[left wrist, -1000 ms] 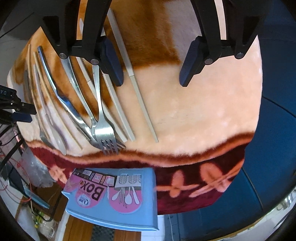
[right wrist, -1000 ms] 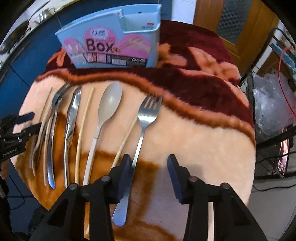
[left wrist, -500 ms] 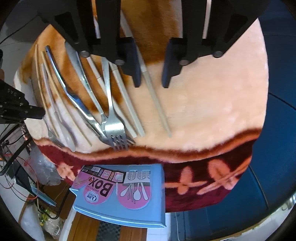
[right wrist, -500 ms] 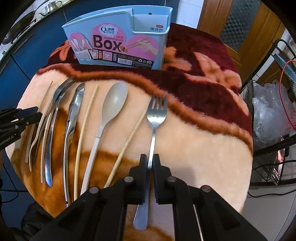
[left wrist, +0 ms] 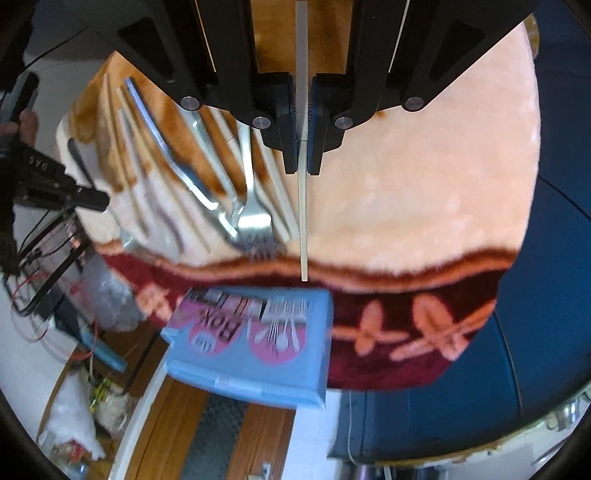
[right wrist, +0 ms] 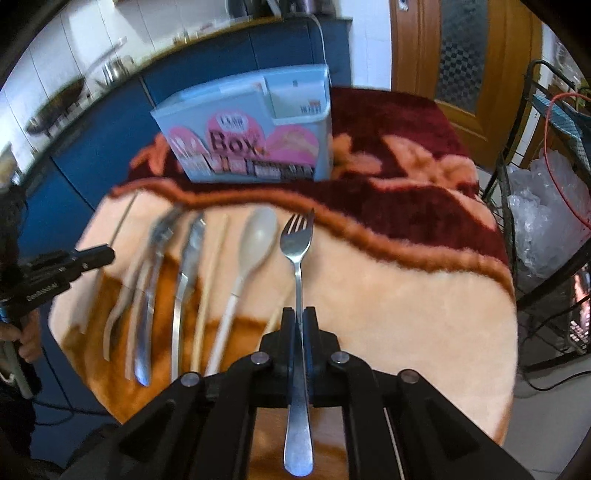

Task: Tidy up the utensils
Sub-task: 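Lift the white chopstick with the left tool while the right carries the fork to the blue caddy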

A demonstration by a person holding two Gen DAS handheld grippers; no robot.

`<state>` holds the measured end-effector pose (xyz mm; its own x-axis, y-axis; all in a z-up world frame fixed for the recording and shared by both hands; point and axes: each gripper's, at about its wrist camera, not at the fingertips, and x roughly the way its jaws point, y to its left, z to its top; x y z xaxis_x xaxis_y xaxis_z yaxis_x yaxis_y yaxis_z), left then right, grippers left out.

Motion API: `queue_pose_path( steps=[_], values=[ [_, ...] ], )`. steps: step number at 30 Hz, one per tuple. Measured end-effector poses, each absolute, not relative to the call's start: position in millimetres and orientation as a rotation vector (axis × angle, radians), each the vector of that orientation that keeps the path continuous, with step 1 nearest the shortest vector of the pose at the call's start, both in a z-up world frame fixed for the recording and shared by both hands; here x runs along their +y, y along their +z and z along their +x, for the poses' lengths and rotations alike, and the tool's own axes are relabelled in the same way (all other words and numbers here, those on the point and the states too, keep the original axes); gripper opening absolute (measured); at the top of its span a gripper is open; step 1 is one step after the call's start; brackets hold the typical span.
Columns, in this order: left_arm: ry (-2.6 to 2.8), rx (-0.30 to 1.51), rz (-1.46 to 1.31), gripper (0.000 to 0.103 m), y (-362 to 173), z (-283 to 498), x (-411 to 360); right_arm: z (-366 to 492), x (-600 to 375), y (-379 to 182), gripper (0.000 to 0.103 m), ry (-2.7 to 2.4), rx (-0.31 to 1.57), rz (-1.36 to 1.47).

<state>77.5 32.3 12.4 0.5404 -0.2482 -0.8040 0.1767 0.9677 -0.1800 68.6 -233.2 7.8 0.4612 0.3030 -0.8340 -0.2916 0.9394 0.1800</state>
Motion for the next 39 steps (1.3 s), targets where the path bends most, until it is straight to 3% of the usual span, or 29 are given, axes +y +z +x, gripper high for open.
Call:
queue_pose_path(
  steps=[7, 18, 28, 39],
  values=[
    [-0.266, 0.788, -0.134, 0.005, 43, 75, 34, 60, -238, 20, 0.006, 0.401, 0.891, 0.126],
    [-0.283, 0.722, -0.13, 0.005, 53, 75, 29, 75, -248, -21, 0.007, 0.308, 1.102, 0.051],
    [-0.288, 0.689, -0.141, 0.005, 59, 78, 29, 108, -232, -21, 0.012, 0.317, 1.156, -0.043],
    [-0.283, 0.602, -0.185, 0.005, 72, 103, 31, 96, -242, 3, 0.006, 0.389, 0.984, 0.048]
  ],
)
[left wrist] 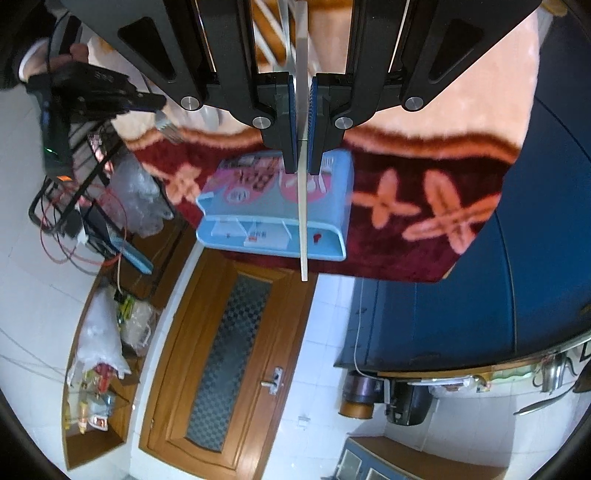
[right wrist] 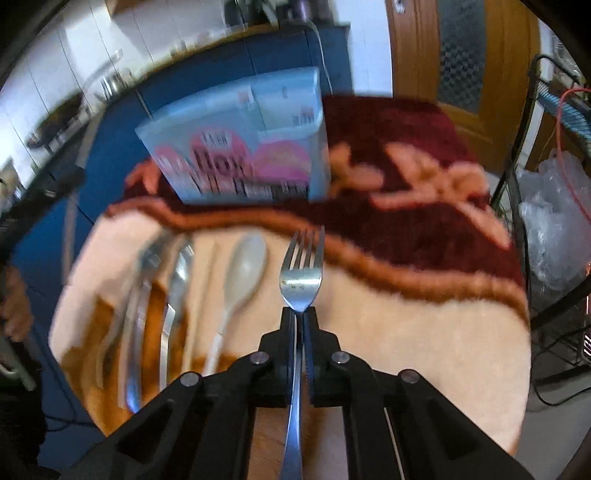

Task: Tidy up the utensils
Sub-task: 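Lift the white chopstick with the left tool while the right carries the fork to the blue caddy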

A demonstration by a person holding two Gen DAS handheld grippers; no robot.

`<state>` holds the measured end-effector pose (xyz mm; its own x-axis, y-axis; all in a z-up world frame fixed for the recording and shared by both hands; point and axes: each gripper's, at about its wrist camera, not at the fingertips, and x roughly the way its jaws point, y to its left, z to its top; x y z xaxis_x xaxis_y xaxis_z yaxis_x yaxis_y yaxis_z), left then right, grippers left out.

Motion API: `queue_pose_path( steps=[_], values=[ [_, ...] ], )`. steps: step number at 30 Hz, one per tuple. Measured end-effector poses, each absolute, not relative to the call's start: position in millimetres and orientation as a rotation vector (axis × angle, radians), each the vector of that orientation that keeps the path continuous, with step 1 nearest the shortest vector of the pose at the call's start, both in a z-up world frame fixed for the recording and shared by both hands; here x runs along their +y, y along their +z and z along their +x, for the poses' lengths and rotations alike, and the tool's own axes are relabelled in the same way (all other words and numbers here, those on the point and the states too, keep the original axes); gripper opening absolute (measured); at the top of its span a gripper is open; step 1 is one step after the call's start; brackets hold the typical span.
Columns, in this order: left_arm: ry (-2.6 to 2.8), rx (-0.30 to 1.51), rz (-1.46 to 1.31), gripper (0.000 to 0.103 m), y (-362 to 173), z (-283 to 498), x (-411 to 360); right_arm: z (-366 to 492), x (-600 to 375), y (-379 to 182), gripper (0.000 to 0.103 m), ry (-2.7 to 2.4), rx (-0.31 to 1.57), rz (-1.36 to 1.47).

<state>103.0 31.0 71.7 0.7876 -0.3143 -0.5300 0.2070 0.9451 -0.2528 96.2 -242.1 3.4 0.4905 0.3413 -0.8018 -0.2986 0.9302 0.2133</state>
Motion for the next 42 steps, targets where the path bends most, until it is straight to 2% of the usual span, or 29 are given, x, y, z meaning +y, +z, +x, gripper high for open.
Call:
queue_pose_path(
  steps=[12, 16, 24, 30, 35, 42],
  values=[
    [-0.211, 0.365, -0.216, 0.005, 116, 150, 22, 101, -244, 81, 0.004, 0.391, 0.545, 0.12],
    [-0.166, 0.274, -0.183, 0.005, 128, 166, 13, 115, -240, 99, 0.004, 0.375, 0.467, 0.115],
    [-0.106, 0.241, -0.258, 0.005, 119, 203, 10, 143, -235, 129, 0.004, 0.342, 0.353, 0.042],
    [-0.068, 0.281, -0.271, 0.005, 86, 219, 4, 168, -215, 114, 0.004, 0.352, 0.377, -0.066],
    [-0.063, 0.318, -0.243, 0.005, 69, 216, 3, 194, -201, 84, 0.004, 0.383, 0.505, -0.128],
    [-0.063, 0.311, -0.25, 0.005, 58, 210, 11, 211, -196, 57, 0.004, 0.41, 0.61, -0.084]
  ],
)
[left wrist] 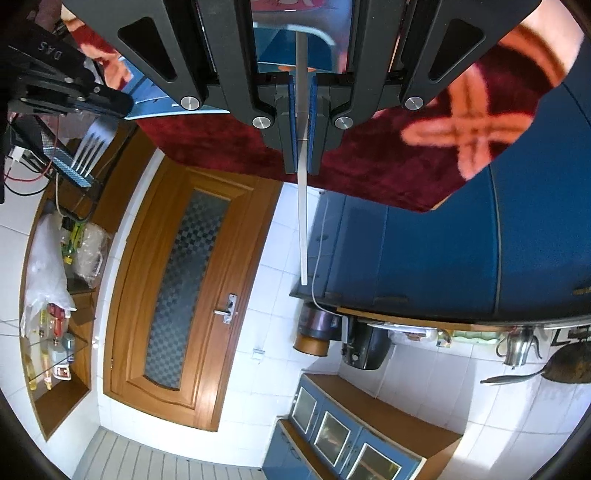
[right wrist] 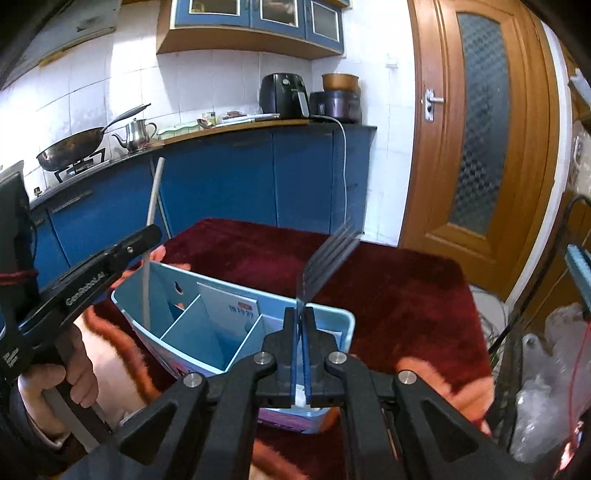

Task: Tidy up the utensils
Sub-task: 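Lift the white chopstick with the left tool while the right carries the fork to the blue caddy, then open the right tool to drop the fork into the caddy and withdraw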

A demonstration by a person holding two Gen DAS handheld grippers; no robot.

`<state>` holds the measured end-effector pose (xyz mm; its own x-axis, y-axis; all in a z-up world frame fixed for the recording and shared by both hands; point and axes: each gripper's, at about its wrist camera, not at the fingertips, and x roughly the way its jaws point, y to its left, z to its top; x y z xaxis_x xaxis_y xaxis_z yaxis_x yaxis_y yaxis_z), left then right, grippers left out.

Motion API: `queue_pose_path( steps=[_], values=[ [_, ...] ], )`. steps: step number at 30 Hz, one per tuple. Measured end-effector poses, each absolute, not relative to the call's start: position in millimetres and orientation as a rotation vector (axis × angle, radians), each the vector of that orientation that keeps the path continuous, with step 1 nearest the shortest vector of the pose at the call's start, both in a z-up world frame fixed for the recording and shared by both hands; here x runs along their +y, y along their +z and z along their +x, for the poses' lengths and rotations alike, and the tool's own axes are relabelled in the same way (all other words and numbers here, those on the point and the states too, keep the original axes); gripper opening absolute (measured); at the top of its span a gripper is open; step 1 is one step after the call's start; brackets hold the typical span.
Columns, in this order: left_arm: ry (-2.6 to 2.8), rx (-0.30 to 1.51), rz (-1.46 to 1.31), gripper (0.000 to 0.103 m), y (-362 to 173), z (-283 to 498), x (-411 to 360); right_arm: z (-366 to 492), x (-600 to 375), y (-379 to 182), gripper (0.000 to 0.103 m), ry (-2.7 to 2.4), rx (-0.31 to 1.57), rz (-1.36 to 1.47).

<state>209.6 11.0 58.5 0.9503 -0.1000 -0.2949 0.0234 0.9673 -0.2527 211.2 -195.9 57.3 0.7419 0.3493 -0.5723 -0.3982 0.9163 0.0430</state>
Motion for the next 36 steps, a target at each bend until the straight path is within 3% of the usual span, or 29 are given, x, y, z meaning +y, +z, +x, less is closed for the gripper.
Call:
queue_pose_path(
  steps=[6, 8, 9, 10, 16, 28, 33, 36],
  values=[
    [-0.083, 0.294, -0.223, 0.005, 53, 201, 9, 205, -188, 59, 0.008, 0.417, 0.606, -0.081],
    [-0.096, 0.287, -0.225, 0.005, 54, 198, 10, 201, -188, 63, 0.022, 0.424, 0.59, -0.062],
    [-0.1, 0.287, -0.227, 0.005, 54, 197, 10, 199, -189, 65, 0.036, 0.423, 0.581, -0.051],
    [-0.103, 0.289, -0.23, 0.005, 55, 196, 11, 195, -192, 67, 0.043, 0.427, 0.57, -0.034],
    [-0.119, 0.299, -0.264, 0.005, 58, 195, 19, 173, -203, 78, 0.053, 0.431, 0.5, 0.024],
    [-0.122, 0.333, -0.27, 0.006, 54, 196, 17, 150, -226, 63, 0.055, 0.401, 0.565, 0.129],
    [-0.141, 0.392, -0.274, 0.027, 52, 188, 21, 138, -234, 55, 0.056, 0.392, 0.599, 0.166],
    [-0.149, 0.429, -0.279, 0.027, 51, 181, 24, 129, -237, 49, 0.057, 0.388, 0.623, 0.183]
  ],
)
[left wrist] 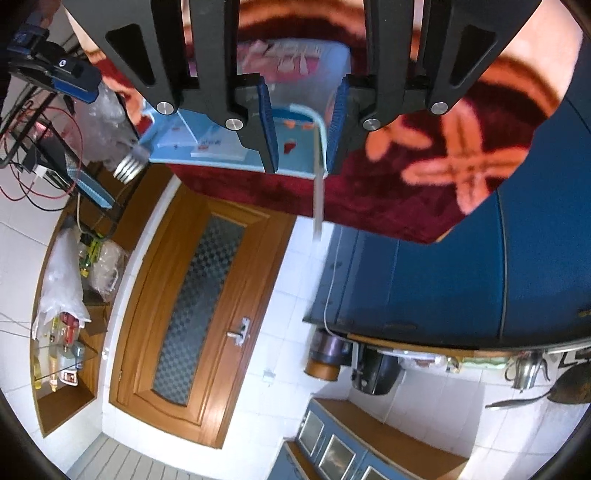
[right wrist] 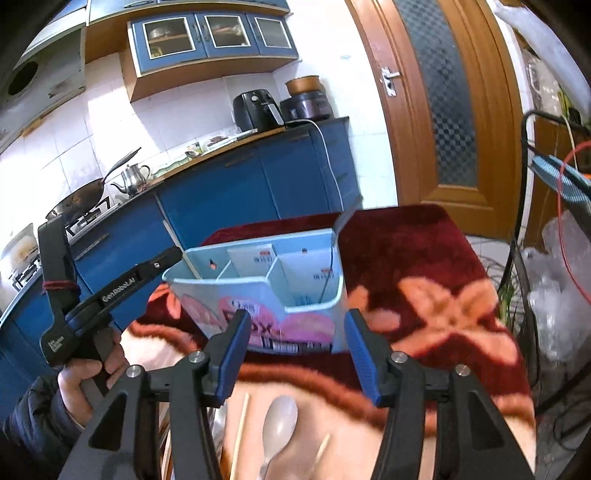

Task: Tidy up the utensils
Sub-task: 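Open the right tool to drop the fork into the caddy and withdraw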

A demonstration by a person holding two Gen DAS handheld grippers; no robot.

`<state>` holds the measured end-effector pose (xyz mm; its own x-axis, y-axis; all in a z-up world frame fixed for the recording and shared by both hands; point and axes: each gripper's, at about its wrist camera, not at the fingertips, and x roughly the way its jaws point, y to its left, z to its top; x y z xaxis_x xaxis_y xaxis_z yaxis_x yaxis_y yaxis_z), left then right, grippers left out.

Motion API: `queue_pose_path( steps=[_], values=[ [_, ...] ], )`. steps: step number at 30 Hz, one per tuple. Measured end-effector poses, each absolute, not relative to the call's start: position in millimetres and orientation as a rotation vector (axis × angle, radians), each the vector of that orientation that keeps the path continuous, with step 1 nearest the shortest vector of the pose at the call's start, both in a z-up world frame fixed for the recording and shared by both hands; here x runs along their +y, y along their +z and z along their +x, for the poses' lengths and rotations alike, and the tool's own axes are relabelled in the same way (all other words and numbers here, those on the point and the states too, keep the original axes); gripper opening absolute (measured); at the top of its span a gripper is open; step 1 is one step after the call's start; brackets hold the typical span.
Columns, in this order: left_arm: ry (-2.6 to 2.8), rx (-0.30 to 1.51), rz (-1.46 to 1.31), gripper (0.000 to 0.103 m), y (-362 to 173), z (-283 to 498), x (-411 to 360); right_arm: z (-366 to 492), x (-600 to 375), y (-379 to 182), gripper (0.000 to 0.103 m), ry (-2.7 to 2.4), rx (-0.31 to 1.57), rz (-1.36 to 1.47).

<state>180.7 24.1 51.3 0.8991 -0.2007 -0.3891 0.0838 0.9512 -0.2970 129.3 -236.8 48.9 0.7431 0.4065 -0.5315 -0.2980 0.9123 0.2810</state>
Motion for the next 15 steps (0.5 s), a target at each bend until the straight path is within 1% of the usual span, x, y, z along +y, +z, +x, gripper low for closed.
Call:
queue_pose_path(
  steps=[7, 15],
  values=[
    [-0.157, 0.515, -0.276, 0.027, 50, 153, 35, 106, -241, 30, 0.062, 0.372, 0.684, 0.227],
    [-0.139, 0.638, -0.221, 0.027, 41, 117, 40, 81, -247, 10, 0.064, 0.336, 0.749, 0.245]
  ],
)
